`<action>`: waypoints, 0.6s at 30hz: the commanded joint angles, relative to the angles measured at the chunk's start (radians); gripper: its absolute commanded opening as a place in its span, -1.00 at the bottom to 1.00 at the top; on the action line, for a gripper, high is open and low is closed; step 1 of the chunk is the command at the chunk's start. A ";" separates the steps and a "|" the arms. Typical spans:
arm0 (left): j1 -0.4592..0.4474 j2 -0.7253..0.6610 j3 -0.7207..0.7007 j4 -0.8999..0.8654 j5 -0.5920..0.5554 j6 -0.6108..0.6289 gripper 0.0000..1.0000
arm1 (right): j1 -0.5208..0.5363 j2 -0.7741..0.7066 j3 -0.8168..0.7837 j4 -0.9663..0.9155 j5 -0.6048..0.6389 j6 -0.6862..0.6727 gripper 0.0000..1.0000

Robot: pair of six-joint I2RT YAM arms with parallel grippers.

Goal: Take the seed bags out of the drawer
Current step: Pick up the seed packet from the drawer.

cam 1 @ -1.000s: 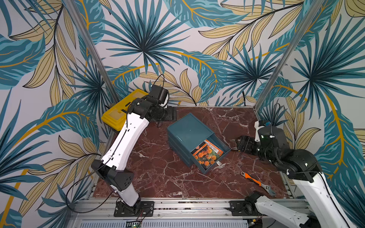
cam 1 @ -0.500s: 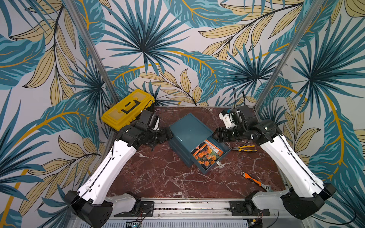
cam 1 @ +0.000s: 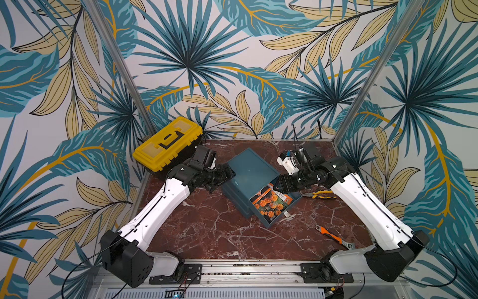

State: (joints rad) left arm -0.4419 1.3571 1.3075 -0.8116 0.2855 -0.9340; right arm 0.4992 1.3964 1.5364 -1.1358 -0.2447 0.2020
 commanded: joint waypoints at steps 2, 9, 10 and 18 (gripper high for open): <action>-0.007 0.007 0.033 0.045 0.004 -0.006 0.63 | 0.005 0.027 -0.049 -0.015 0.017 -0.044 0.07; -0.017 0.044 0.035 0.058 0.011 -0.005 0.51 | 0.004 0.051 -0.105 0.047 0.039 -0.058 -0.03; -0.019 0.048 0.033 0.059 0.008 -0.005 0.50 | 0.005 0.053 -0.113 0.055 0.039 -0.058 -0.05; -0.019 0.071 0.035 0.051 -0.009 0.004 0.40 | 0.004 0.071 -0.164 0.106 0.028 -0.050 -0.14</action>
State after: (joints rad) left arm -0.4576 1.4208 1.3090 -0.7670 0.2932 -0.9394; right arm 0.4992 1.4502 1.3983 -1.0599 -0.2176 0.1596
